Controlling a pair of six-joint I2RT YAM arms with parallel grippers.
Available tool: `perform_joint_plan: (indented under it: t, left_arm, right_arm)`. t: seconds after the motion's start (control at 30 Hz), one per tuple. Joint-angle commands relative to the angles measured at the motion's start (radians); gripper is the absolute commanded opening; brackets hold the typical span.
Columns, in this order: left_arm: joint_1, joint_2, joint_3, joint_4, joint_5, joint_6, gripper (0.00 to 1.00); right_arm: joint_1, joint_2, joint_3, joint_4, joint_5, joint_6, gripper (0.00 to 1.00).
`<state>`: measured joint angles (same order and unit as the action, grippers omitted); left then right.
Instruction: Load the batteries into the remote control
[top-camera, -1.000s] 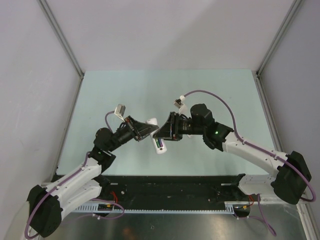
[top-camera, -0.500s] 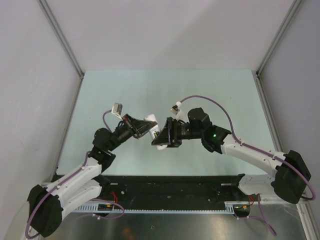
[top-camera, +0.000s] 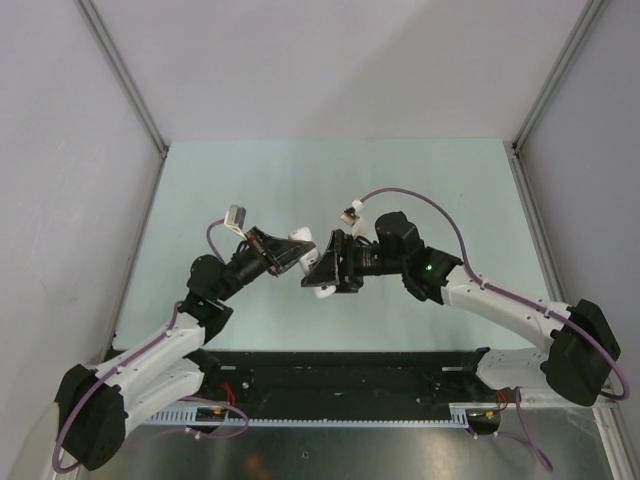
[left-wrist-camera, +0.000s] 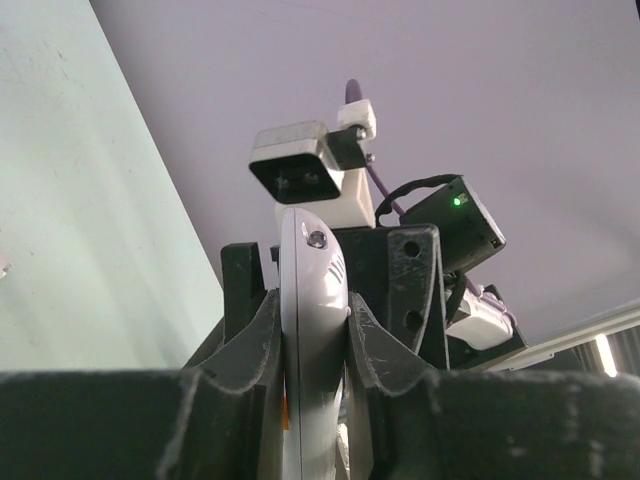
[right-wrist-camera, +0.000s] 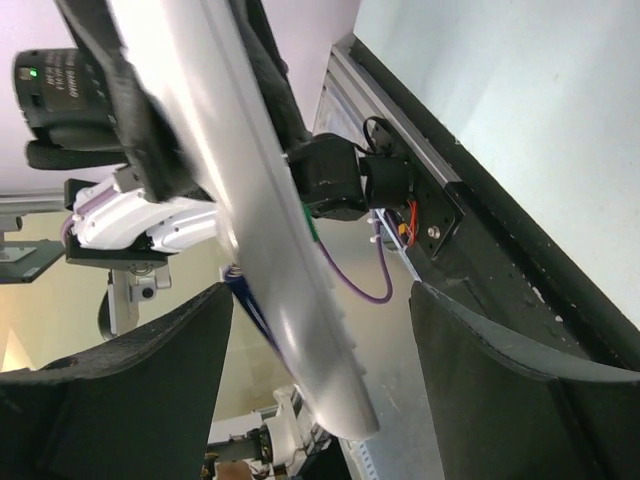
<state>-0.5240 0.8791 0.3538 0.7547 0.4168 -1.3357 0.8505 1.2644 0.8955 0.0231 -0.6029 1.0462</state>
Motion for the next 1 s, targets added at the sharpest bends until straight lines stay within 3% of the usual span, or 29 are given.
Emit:
perform_joint_plan:
  t: [0.0,0.37,0.6,0.97]
  left_arm:
    - [0.004,-0.002,0.01,0.071,-0.013,0.004,0.0]
    - [0.002,-0.005,0.007,0.071,-0.01,0.004,0.0]
    - [0.004,-0.014,0.016,0.069,-0.004,-0.01,0.0]
    - [0.004,-0.017,0.028,0.075,0.007,-0.028,0.0]
  right_arm:
    - [-0.018,-0.01,0.068,0.014,-0.02,-0.008,0.77]
    - [-0.076,-0.026,0.08,0.024,-0.031,0.014,0.76]
    - [-0.096,-0.016,0.08,0.032,-0.066,-0.006,0.59]
    - [-0.099,0.001,0.08,0.034,-0.08,-0.015,0.42]
